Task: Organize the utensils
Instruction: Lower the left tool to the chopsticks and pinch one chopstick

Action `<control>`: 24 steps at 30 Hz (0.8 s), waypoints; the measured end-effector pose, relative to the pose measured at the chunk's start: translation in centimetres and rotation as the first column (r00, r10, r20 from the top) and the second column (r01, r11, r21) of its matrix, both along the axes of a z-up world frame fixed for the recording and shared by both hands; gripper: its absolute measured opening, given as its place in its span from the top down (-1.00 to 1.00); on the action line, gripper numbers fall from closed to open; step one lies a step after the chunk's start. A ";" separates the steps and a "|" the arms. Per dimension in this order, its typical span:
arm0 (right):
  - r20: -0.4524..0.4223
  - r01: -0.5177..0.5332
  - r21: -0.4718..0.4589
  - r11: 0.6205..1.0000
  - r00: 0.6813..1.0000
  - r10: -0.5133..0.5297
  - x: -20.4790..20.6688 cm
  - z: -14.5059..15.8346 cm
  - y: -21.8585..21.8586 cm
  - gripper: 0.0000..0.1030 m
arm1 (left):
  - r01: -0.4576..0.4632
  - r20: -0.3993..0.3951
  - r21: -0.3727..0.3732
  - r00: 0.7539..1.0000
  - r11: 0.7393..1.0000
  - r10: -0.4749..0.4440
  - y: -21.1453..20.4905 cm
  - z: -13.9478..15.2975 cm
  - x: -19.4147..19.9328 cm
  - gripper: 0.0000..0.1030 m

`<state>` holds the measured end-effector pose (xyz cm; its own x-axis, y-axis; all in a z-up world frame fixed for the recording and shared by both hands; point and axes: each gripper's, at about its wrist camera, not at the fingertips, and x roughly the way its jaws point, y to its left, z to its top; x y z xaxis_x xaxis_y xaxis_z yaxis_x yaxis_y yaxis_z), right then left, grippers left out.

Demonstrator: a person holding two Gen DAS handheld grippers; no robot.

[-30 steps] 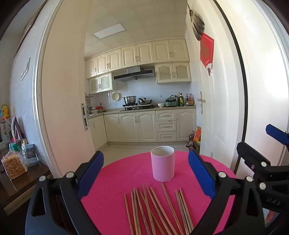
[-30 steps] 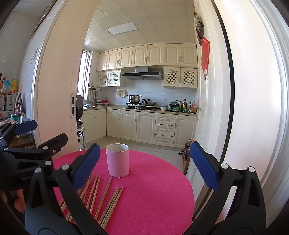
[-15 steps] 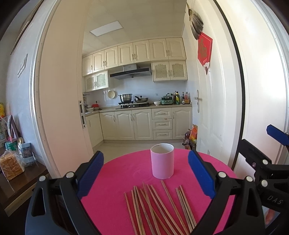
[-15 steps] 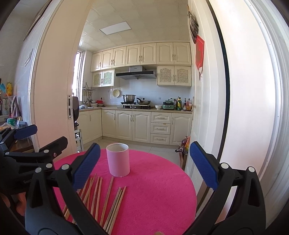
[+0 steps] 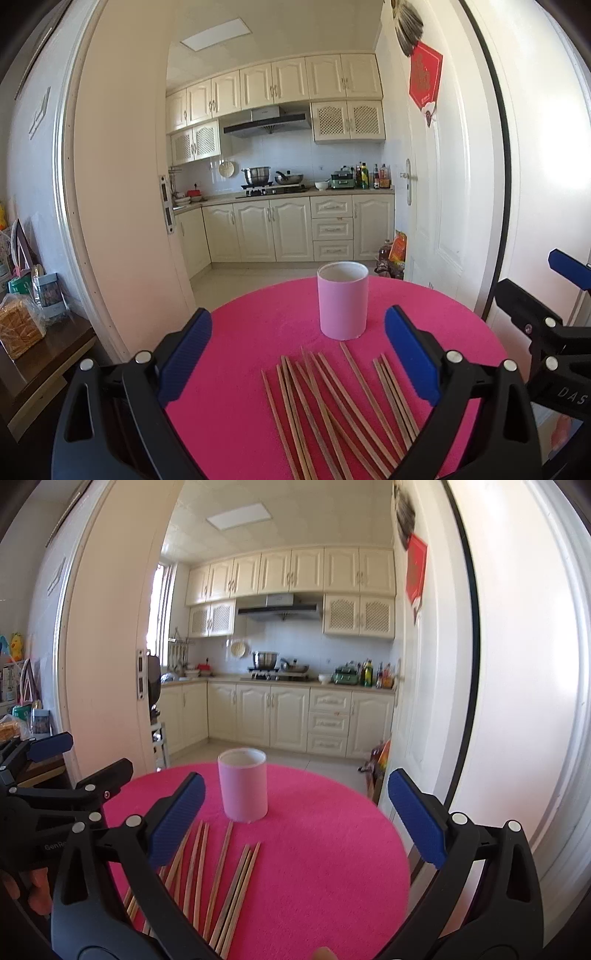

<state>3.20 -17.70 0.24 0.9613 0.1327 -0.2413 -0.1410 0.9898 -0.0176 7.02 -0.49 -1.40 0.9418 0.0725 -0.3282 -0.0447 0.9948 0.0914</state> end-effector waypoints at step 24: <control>-0.624 -0.164 0.074 0.984 0.762 0.174 9.8 -10.7 1.3 0.30 | -0.102 -0.630 -0.165 0.776 0.981 -0.025 7.9 -12.8 9.7 0.11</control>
<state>12.96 -16.36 -10.48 0.5593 0.2862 -0.7779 -0.2806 0.9485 0.1472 16.70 7.40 -14.21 0.5196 -0.0156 -0.8542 -0.0790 0.9947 -0.0662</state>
